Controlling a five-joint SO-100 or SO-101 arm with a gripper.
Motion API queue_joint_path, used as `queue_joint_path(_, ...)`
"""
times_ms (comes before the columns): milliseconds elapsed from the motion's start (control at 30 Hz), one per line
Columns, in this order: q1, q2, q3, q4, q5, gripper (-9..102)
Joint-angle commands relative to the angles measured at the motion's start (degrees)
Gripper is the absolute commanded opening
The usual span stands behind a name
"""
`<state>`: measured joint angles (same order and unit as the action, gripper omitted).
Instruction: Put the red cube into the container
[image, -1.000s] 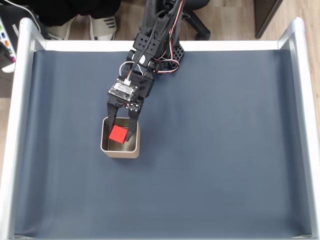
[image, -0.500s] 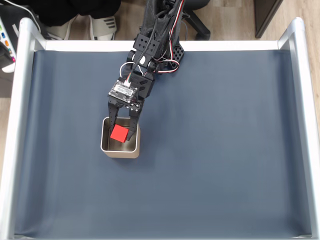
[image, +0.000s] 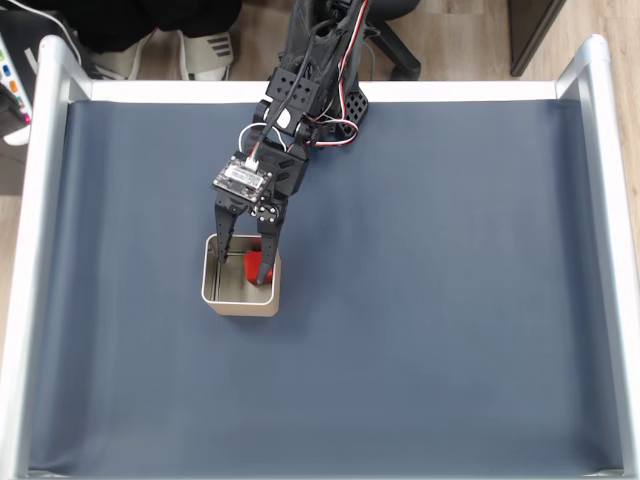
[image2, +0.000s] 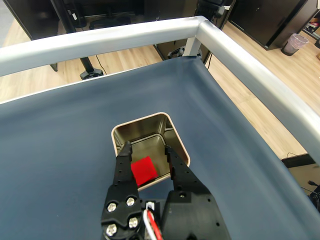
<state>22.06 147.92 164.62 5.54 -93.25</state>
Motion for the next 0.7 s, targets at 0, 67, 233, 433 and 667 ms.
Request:
queue_joint_path(0,0.5,0.4,-0.5,-1.4,0.6,23)
queue_joint_path(67,0.5,0.4,-0.5,-1.4,0.9,23)
queue_joint_path(233,0.5,0.6,-0.7,-2.0,1.2,23)
queue_joint_path(433,0.5,1.8,-0.8,-4.9,1.9,18)
queue_joint_path(667,0.0,2.3,-1.8,-5.3,2.2,11)
